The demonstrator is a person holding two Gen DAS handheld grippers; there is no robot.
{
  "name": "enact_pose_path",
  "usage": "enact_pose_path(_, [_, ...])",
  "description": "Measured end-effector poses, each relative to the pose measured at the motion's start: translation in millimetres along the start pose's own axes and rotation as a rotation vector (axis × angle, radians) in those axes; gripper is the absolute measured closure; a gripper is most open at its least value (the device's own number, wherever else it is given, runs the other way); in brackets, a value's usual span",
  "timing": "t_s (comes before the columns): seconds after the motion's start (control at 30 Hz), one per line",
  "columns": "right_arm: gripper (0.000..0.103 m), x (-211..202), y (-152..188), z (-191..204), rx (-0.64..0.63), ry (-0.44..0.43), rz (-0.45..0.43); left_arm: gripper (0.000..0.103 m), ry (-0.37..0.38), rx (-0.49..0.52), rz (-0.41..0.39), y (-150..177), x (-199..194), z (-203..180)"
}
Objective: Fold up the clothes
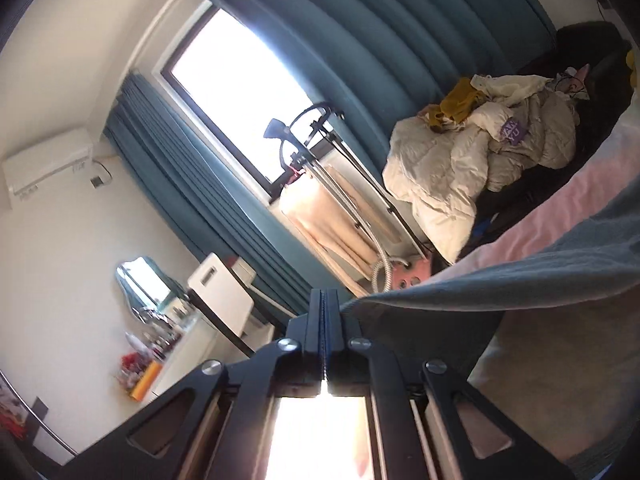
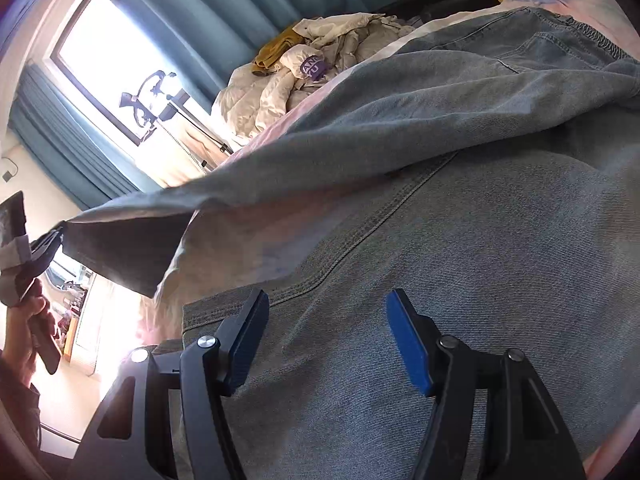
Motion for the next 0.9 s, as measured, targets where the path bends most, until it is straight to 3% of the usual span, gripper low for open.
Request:
enact_pose_path(0.1, [0.041,-1.5,0.0,-0.5,0.007,-0.011,-0.001,0.103,0.045,-0.043,0.002,27.2,-18.1,19.0])
enact_pose_path(0.33, [0.041,-1.1,1.8,-5.7,0.033,-0.033,0.018,0.103,0.318,-0.265,0.305,131.3,-41.4,-5.3])
enact_pose_path(0.5, [0.041,3.4,-1.5,-11.4,0.050,-0.048,0.025,0.103,0.499,-0.538,0.480,171.9,-62.1,-18.7])
enact_pose_path(0.6, [0.041,6.9,-4.9,-14.5,0.059,-0.061,0.025,0.100,0.590,-0.702,0.541,187.2,-74.5,-24.9])
enact_pose_path(0.67, [0.041,11.4,-8.3,-17.5,0.074,-0.079,0.029,0.095,0.611,-0.731,0.566,194.9,-81.2,-33.6])
enact_pose_path(0.8, [0.041,45.4,-21.3,-32.2,0.161,-0.158,0.078,0.094,0.633,-0.770,0.585,207.5,-83.1,-47.2])
enact_pose_path(0.9, [0.041,63.3,-29.8,-45.5,0.253,-0.276,0.057,0.094,0.645,-0.740,0.576,207.5,-86.3,-53.1])
Point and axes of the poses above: each gripper's, at about its wrist camera, not at the fingertips, and x roughly the way its jaws point, z to its left, y to its underside, the point moved 2 cm from there along x, roughly the way its jaws point, and after that the axes turned 3 degrees about -y, right-handed, at the moved point
